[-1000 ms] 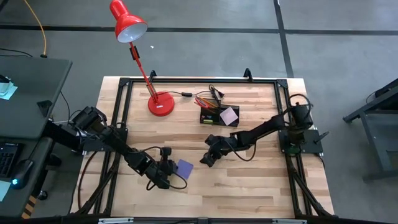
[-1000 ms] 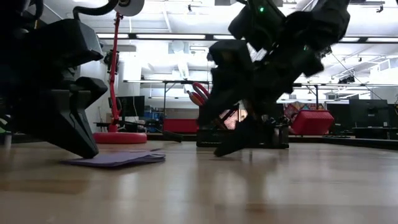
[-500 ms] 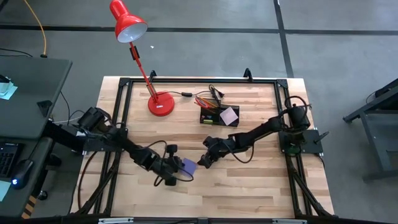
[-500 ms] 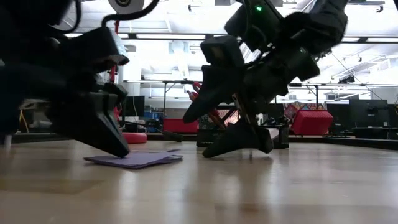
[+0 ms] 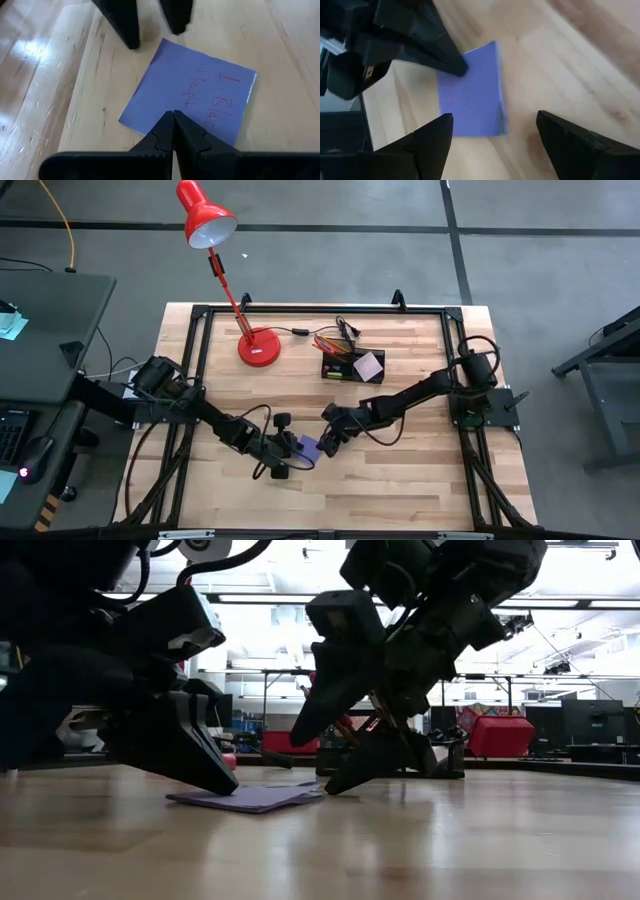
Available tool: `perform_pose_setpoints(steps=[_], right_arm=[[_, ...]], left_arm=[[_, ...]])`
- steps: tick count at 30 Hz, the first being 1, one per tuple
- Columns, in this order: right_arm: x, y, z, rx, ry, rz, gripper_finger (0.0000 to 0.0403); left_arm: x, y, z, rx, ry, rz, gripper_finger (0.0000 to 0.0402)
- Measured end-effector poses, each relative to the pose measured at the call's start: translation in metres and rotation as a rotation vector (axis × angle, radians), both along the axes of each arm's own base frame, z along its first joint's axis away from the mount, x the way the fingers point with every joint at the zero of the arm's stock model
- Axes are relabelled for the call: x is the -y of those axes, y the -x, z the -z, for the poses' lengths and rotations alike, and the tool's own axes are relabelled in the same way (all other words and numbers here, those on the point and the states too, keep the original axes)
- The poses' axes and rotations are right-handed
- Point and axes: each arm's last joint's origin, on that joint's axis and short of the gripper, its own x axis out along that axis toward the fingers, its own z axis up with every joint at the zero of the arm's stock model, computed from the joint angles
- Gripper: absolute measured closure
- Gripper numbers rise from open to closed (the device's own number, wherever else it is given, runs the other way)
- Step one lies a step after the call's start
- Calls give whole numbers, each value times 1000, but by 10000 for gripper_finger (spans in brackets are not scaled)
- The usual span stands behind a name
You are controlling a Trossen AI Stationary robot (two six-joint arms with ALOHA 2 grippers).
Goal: Pick and place office supplies into organizer
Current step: Put the blue sticky notes into the desk organizer
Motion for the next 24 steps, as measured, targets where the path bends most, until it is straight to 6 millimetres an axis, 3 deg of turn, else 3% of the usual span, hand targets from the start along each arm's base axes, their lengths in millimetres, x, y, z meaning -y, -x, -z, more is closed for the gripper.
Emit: perform_pose_setpoints(steps=[9,14,24], right_arm=[[-31,-21,11,2,-59,-135,116],[-38,-24,9,16,-51,-147,121],[-49,-25,6,103,-45,-227,198]], left_arm=[[-6,-4,0,4,19,6,401],[-5,-3,0,4,22,15,401],[-5,-3,0,4,20,12,401]])
